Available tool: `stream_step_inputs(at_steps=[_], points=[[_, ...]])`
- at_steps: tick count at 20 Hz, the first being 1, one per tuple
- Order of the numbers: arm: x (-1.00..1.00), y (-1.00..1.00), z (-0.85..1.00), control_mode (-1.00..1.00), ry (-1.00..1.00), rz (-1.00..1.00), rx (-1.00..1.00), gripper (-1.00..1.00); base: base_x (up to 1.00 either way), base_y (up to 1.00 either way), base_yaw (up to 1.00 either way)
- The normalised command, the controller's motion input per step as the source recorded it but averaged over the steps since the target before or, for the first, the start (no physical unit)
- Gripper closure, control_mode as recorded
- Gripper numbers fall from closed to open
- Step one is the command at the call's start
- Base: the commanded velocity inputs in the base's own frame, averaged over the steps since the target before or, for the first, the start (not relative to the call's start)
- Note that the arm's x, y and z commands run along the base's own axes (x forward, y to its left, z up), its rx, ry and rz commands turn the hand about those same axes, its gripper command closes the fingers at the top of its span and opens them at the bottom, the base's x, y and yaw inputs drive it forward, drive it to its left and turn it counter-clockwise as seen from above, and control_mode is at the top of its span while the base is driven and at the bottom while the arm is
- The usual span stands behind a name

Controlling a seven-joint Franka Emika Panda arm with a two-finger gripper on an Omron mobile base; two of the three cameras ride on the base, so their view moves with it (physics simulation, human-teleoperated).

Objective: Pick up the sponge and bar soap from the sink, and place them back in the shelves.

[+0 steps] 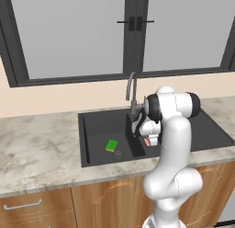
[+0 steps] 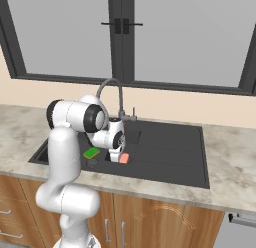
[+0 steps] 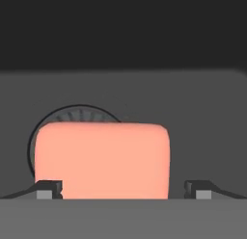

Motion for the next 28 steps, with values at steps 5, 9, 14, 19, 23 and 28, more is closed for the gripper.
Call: stream_step_inputs(at_steps=[5,9,14,19,23,28], points=[[0.00,0.05,-0.02,-1.00,0.00,0.00,0.00,-1.00,0.00,0.00,0.00],[0.00,0.01,0.00,-1.00,0.00,0.00,0.00,-1.00,0.00,0.00,0.00],[0.00,0.00,0.00,-1.00,0.00,0.00,0.00,-1.00,0.00,0.00,0.00],[0.05,0.00,0.00,-1.00,0.00,0.00,0.00,-1.00,0.00,0.00,0.00],[0.17,0.00,0.00,-1.00,0.00,0.00,0.00,-1.00,0.00,0.00,0.00],[0.22,0.00,0.00,-1.00,0.00,0.00,0.00,-1.00,0.00,0.00,0.00]])
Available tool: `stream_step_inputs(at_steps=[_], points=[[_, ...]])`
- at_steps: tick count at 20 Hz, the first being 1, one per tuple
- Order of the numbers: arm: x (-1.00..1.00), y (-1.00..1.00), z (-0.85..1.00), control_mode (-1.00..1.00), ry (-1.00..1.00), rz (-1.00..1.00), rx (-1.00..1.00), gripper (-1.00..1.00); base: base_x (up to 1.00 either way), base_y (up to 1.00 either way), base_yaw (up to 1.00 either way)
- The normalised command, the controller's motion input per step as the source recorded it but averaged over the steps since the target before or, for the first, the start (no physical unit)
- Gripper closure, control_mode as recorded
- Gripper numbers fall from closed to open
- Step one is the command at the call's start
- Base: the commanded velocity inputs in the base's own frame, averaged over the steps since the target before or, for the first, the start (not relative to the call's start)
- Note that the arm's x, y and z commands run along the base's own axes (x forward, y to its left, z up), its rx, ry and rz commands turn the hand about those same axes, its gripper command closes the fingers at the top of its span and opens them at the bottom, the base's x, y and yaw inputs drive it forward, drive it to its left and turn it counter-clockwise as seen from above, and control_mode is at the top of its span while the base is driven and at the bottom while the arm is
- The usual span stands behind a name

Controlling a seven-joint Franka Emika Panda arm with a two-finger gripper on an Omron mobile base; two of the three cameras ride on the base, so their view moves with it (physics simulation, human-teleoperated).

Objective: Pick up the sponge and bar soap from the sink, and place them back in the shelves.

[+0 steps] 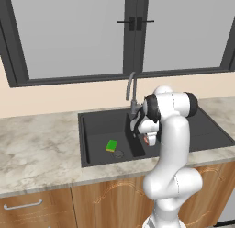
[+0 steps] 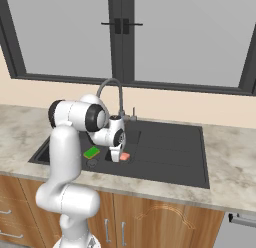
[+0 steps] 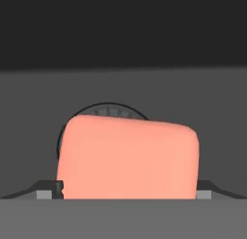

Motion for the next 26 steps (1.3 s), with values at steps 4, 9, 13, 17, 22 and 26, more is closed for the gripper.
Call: stream_step_inputs(at_steps=[4,9,13,17,22,26], points=[[0.07,0.00,0.00,-1.00,0.00,0.00,0.00,-1.00,0.00,0.00,0.00],[0.02,0.00,0.00,-1.00,0.00,0.00,0.00,-1.00,0.00,0.00,0.00],[0.00,0.00,0.00,-1.00,0.00,0.00,0.00,-1.00,0.00,0.00,0.00],[0.00,0.00,0.00,-1.00,0.00,0.00,0.00,-1.00,0.00,0.00,0.00],[0.00,0.00,0.00,-1.00,0.00,0.00,0.00,-1.00,0.00,0.00,0.00],[0.00,0.00,0.00,-1.00,0.00,0.00,0.00,1.00,0.00,0.00,0.00]])
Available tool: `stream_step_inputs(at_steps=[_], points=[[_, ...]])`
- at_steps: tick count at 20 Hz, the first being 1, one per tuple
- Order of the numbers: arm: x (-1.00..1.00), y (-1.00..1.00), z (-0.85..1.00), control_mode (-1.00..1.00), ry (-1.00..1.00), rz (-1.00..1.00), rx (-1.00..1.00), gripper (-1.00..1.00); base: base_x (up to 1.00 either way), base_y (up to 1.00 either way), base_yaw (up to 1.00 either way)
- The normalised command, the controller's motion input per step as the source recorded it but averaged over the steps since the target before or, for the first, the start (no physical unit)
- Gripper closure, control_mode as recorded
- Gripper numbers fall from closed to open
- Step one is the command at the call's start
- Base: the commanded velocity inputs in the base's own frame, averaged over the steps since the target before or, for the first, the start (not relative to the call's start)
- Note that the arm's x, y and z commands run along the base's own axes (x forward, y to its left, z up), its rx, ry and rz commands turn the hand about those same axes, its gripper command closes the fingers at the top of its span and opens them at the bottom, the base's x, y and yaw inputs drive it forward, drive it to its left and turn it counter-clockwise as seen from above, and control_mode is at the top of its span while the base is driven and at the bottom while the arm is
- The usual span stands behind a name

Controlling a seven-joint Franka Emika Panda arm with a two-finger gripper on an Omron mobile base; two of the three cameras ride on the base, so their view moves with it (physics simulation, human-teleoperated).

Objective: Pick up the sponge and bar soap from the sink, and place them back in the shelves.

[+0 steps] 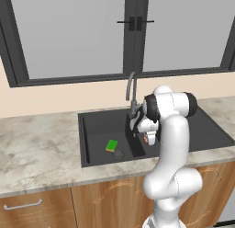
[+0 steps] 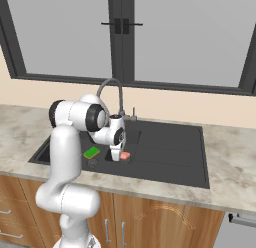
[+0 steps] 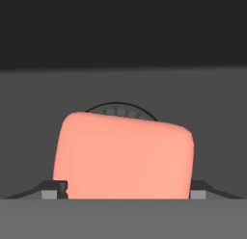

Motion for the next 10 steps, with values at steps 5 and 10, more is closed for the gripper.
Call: stream_step_inputs(at_steps=[5,10], points=[[0.00,0.00,0.00,-1.00,0.00,0.00,0.00,1.00,0.00,0.00,0.00],[0.00,0.00,0.00,-1.00,0.00,0.00,0.00,1.00,0.00,0.00,0.00]])
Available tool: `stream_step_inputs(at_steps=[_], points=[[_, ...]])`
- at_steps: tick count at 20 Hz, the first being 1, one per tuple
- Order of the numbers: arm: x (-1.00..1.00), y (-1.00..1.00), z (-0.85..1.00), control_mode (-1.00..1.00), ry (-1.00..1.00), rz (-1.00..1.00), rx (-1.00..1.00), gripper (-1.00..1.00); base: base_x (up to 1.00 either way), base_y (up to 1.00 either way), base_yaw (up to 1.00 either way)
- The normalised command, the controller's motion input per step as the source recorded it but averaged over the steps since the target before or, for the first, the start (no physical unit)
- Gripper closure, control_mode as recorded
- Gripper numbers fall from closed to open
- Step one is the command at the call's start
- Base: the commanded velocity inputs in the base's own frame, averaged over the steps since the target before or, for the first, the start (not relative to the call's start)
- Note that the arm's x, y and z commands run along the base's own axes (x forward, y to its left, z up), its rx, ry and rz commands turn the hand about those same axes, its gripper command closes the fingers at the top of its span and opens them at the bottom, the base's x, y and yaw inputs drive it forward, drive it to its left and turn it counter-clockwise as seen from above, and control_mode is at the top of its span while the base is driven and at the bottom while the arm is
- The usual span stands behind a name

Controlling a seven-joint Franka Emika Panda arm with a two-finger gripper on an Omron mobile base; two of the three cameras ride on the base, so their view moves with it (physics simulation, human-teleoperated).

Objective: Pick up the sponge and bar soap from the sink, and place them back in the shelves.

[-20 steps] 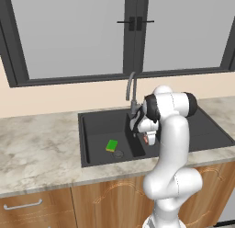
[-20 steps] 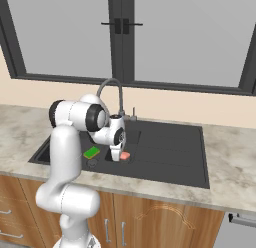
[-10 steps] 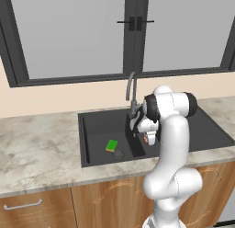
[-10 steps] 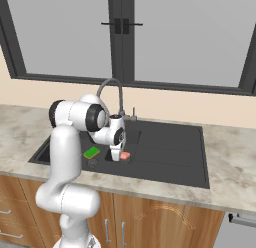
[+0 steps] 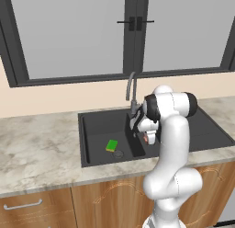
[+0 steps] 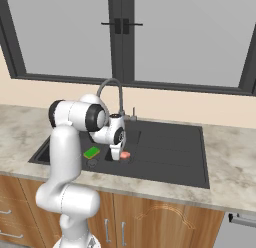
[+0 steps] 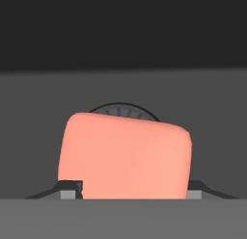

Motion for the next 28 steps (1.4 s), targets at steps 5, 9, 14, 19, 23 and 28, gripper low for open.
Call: stream_step_inputs(at_steps=[5,9,14,19,23,28], points=[[0.00,0.00,0.00,-1.00,0.00,0.00,0.00,1.00,0.00,0.00,0.00],[0.00,0.00,0.00,-1.00,0.00,0.00,0.00,1.00,0.00,0.00,0.00],[0.00,0.00,0.00,-1.00,0.00,0.00,0.00,1.00,0.00,0.00,0.00],[0.00,0.00,0.00,-1.00,0.00,0.00,0.00,1.00,0.00,0.00,0.00],[0.00,0.00,0.00,-1.00,0.00,0.00,0.00,1.00,0.00,0.00,0.00],[0.00,0.00,0.00,-1.00,0.00,0.00,0.00,1.00,0.00,0.00,0.00]])
